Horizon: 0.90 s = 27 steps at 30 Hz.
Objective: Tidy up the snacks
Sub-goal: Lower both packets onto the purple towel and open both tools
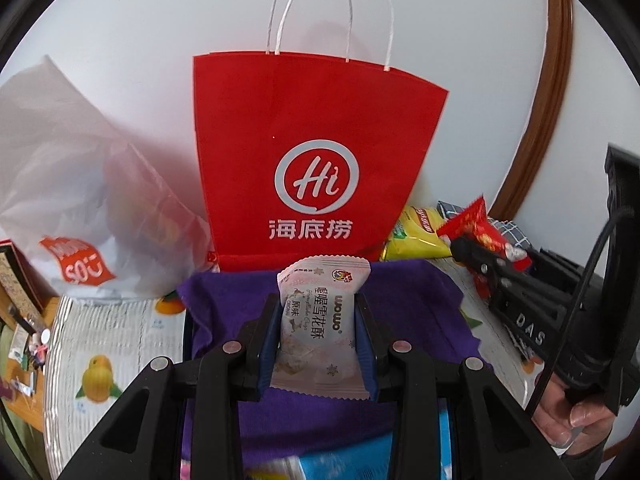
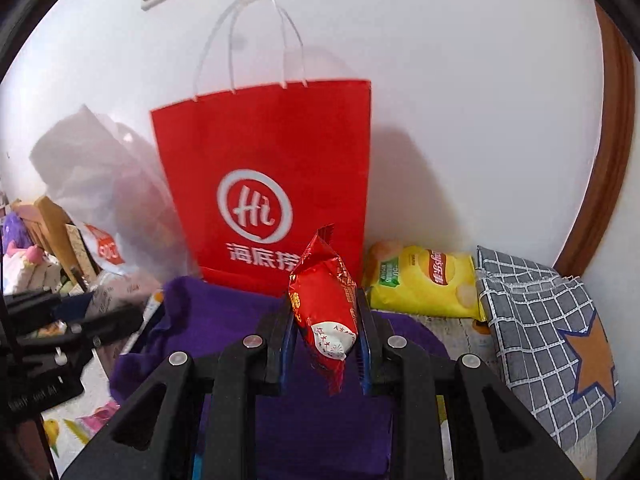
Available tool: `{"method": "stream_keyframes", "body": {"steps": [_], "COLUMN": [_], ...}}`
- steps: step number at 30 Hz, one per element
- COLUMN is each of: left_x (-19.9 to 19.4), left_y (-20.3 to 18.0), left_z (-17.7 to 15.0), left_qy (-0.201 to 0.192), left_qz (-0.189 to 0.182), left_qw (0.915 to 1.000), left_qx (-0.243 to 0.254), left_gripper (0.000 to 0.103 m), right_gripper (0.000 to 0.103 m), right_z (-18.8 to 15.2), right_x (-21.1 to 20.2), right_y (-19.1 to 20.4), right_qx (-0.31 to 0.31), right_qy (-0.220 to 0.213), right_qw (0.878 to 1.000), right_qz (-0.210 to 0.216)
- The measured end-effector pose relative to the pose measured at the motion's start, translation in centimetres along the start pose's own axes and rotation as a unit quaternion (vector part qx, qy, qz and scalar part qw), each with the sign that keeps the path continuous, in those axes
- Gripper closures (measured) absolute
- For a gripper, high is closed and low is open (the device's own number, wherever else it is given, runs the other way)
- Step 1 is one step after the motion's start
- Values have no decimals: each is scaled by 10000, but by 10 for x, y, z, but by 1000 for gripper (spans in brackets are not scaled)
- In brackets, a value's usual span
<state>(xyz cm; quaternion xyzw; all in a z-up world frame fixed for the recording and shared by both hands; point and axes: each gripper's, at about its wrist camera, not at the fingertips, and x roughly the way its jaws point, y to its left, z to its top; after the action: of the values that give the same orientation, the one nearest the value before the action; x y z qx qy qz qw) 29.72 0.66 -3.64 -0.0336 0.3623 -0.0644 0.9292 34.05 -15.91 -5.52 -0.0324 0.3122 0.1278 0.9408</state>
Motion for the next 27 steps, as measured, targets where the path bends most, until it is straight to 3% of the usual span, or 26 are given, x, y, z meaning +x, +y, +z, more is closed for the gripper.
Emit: {"method": "stream_keyframes", "body": {"steps": [5, 12, 27], "left_x": [35, 83, 112], "left_y": [13, 34, 43], "left_z": [0, -13, -25], "left_qy": [153, 812, 1309], "left_qz": [113, 437, 521], "left_qw": [9998, 9957, 9898], "left_qx": [-13, -61, -200], "left_gripper": [70, 70, 70], "right_gripper": [78, 78, 77], "right_z": [-13, -30, -51], "right_x": [36, 75, 109], "right_y": [-9, -14, -17], "right_qx": [-51, -84, -21], "right_qy": [382, 928, 1639], "right_qw": [9993, 9956, 9864], "right_qz": [-33, -104, -122]}}
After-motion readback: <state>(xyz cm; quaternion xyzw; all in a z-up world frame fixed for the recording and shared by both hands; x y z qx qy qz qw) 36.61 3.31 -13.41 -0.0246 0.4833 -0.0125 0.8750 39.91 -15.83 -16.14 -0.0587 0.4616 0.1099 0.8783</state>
